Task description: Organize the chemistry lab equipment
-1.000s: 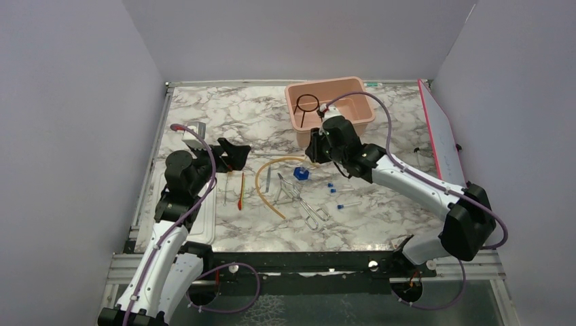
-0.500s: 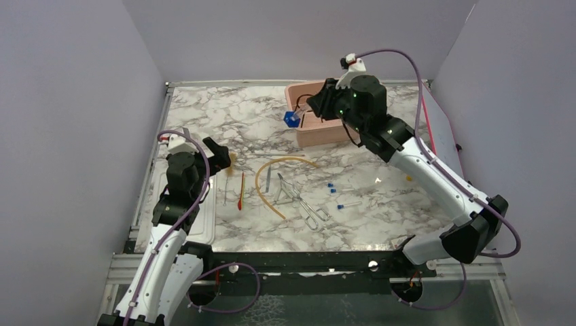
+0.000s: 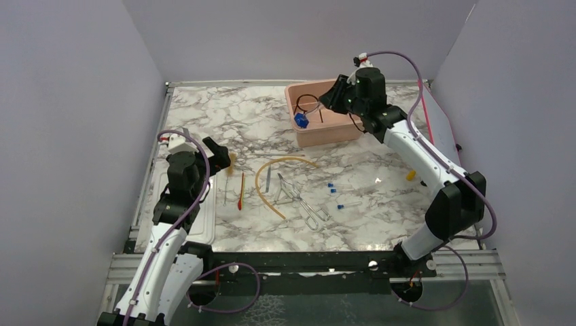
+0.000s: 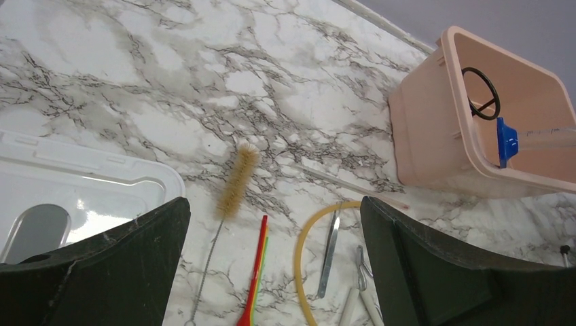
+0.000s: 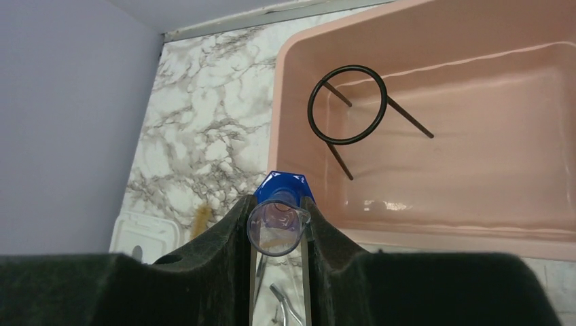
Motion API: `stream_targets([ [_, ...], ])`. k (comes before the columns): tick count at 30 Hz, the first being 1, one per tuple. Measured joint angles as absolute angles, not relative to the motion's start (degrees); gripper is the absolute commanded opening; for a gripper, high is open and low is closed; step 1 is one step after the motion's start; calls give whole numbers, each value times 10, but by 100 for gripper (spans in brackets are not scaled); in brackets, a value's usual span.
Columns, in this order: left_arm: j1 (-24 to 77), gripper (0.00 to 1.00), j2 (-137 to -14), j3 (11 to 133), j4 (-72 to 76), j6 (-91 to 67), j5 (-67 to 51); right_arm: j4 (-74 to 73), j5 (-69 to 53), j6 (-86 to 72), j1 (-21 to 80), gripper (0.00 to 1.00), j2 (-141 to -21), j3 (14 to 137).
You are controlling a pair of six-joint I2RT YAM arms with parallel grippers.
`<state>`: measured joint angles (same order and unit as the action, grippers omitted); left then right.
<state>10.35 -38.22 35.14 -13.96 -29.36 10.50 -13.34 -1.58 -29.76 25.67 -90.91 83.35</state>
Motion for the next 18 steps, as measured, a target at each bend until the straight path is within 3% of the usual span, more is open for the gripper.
stream_targets([
  [18, 103, 99, -389, 351, -140, -294, 102, -102, -63, -382, 222, 24, -998, 830],
])
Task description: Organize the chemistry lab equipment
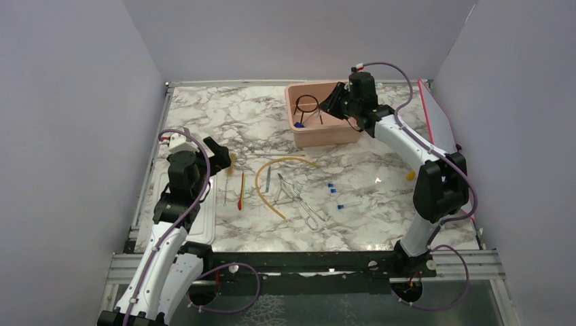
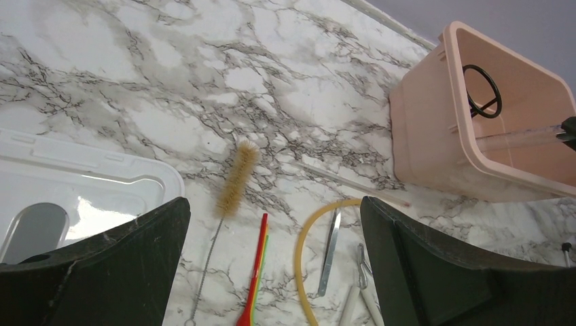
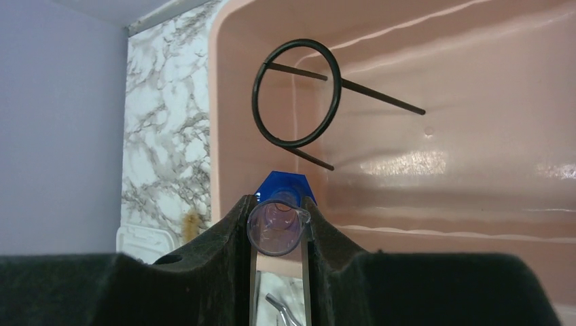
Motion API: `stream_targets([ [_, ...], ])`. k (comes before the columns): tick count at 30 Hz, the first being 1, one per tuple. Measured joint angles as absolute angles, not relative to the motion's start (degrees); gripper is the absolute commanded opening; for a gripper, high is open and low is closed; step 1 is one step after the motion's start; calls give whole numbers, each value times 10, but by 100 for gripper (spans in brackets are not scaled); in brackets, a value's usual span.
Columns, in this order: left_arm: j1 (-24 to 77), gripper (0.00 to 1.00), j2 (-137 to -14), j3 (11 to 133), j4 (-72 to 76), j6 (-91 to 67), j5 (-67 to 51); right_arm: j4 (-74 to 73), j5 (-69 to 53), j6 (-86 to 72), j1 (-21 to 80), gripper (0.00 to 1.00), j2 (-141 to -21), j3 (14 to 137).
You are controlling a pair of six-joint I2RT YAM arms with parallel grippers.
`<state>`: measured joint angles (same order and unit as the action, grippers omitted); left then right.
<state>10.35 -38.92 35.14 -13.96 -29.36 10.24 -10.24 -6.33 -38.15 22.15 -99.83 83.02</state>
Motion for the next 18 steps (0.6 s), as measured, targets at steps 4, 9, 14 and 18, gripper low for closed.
stream_targets([
  [4, 103, 99, -390, 351, -140, -294, 101, -109, -63, -404, 217, 26, -1023, 829],
  [9, 103, 99, -390, 351, -140, -294, 100, -109, -56, -438, 213, 28, -1029, 820],
  [14, 103, 99, -389, 351, -140, -294, 99, -108, -41, -452, 213, 33, -1053, 824],
  [18, 103, 99, -389, 351, -140, -294, 99, -104, -30, -455, 211, 36, -1089, 837],
])
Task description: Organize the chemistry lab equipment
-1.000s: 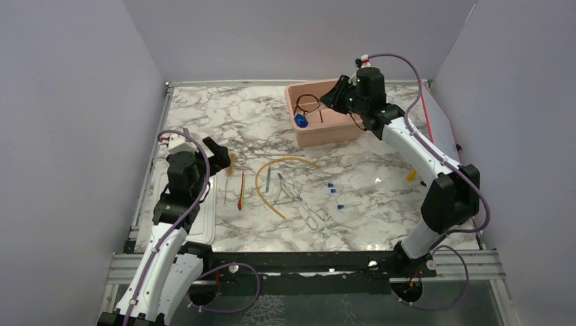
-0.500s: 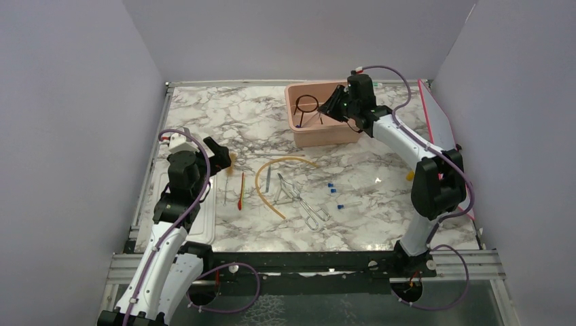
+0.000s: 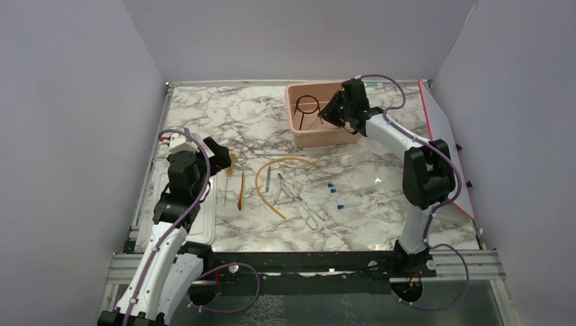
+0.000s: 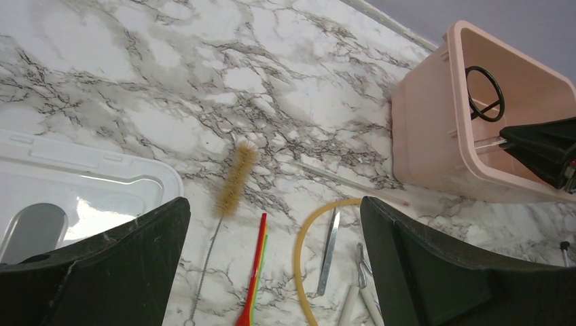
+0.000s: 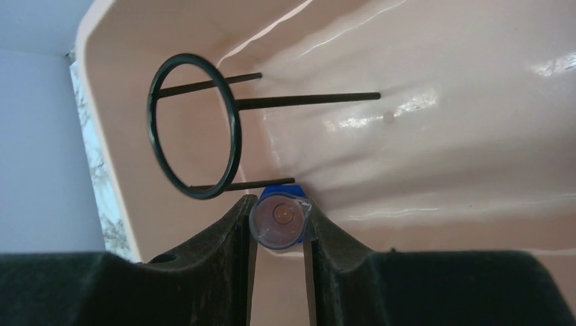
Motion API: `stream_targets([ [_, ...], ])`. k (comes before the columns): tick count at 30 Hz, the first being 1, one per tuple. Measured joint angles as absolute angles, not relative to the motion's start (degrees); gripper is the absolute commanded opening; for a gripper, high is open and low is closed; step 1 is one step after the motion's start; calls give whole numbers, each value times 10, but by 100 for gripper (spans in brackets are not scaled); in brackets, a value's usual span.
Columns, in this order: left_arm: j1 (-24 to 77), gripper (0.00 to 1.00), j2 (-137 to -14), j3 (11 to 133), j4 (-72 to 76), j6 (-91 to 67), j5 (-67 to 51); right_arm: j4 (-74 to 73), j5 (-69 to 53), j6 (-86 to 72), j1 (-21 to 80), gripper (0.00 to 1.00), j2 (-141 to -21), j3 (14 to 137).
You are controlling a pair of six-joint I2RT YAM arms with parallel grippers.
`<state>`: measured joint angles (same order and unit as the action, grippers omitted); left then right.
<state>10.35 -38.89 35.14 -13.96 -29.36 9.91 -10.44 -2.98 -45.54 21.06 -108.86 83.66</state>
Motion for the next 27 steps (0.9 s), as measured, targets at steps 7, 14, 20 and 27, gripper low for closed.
stream_targets([
  [7, 103, 99, -388, 351, -139, -294, 99, -101, -9, -461, 208, 51, -1095, 840],
  [14, 103, 99, -388, 351, -140, -294, 99, -107, 27, -455, 208, 55, -1095, 840],
  [20, 102, 99, -388, 351, -140, -294, 99, -117, 67, -426, 208, 55, -1081, 838],
  [27, 102, 99, -388, 351, -139, -294, 99, -117, 77, -329, 208, 50, -1066, 844],
])
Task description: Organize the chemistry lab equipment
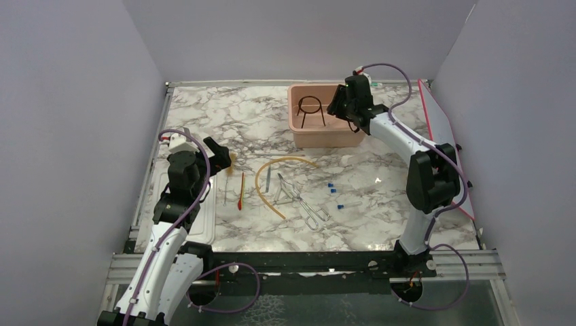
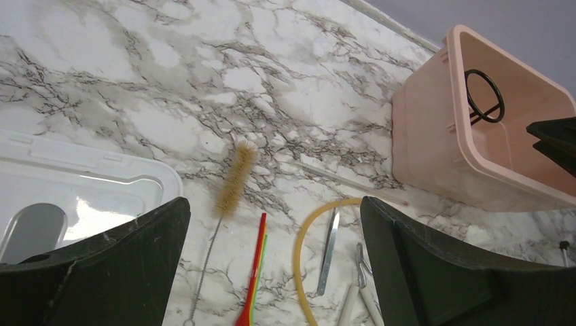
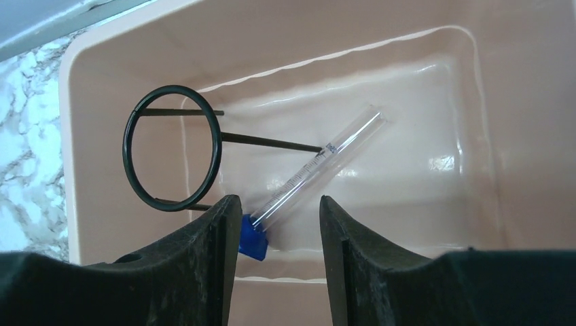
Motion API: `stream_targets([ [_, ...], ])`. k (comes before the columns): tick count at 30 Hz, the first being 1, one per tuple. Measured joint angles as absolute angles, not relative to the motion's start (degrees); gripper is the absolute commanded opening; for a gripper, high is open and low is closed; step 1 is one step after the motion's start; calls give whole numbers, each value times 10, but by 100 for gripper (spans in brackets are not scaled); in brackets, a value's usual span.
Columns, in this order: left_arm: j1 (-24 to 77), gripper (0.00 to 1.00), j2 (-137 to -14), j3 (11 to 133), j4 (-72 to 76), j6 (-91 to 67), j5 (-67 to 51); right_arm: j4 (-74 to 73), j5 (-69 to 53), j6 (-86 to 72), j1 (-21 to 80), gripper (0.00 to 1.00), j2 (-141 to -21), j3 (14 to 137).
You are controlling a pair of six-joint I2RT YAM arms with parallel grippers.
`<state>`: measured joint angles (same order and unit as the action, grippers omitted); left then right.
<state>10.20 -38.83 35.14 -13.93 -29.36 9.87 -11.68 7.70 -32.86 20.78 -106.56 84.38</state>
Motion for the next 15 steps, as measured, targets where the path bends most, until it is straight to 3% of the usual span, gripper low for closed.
stream_targets([
  [4, 102, 99, -389, 351, -139, -294, 97, -124, 84, -273, 208, 56, -1061, 848],
  [10, 102, 99, -390, 351, -139, -294, 93, -172, 161, -204, 207, 75, -1021, 850],
  [15, 102, 99, -393, 351, -139, -294, 89, -202, 228, -178, 190, 81, -1009, 862],
])
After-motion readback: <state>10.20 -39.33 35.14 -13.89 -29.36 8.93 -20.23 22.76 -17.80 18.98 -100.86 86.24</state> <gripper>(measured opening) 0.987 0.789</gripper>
